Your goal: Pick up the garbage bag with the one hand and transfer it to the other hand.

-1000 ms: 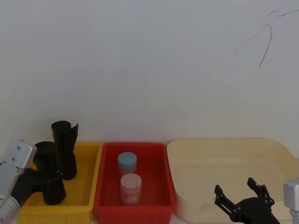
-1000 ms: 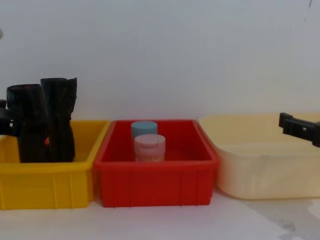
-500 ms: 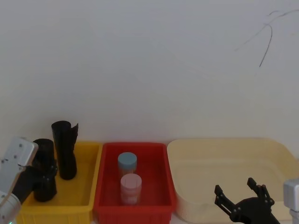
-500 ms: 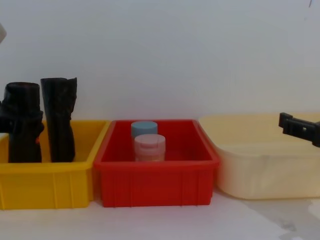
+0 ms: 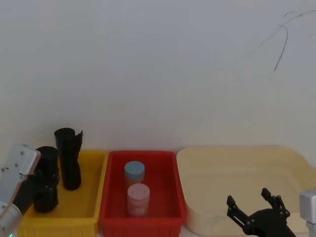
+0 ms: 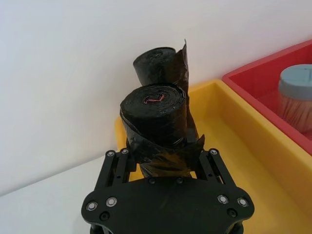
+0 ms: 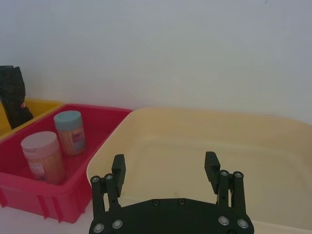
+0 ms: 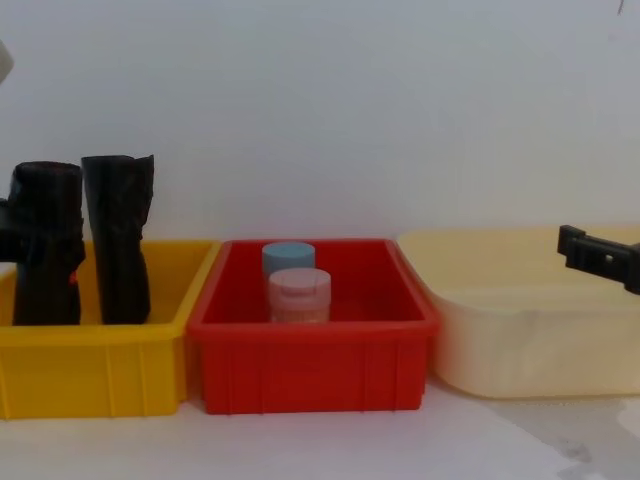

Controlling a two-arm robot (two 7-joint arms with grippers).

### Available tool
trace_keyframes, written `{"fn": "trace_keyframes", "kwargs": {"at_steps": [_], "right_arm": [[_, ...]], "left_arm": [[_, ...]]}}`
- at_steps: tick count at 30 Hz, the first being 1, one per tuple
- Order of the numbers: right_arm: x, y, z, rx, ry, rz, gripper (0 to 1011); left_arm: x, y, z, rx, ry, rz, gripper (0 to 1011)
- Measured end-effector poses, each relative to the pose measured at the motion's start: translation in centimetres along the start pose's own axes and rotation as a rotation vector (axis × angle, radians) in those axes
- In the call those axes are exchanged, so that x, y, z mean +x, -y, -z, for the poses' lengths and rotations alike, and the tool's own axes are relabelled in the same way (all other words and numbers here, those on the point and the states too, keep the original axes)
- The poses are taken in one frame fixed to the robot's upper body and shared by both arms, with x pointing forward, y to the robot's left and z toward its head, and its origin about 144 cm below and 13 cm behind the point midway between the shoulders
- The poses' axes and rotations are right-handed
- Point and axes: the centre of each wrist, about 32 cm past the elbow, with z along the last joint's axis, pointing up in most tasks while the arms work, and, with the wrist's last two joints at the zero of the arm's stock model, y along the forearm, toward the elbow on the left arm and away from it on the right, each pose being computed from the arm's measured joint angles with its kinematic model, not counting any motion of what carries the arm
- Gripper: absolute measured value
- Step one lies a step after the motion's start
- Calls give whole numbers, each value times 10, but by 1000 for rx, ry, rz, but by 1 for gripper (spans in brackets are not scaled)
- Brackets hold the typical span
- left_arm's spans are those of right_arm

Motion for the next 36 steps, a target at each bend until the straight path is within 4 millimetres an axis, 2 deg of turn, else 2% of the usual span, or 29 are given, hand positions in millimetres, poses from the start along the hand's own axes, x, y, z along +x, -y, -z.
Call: {"fn": "trace_keyframes", "kwargs": {"at_steps": [10,28,36], "right_arm": [[0,0,0,0,0,0,1000],[0,0,0,-1,-1,-4,1000],[3,-1,-4,-22,-10,-54,1000]], "left_arm": [[7,-5,-15,-37,-3,43,507],[32,-7,-81,-186,-44,209,507],[30,-1,-96,-222,-60,288,507]]}}
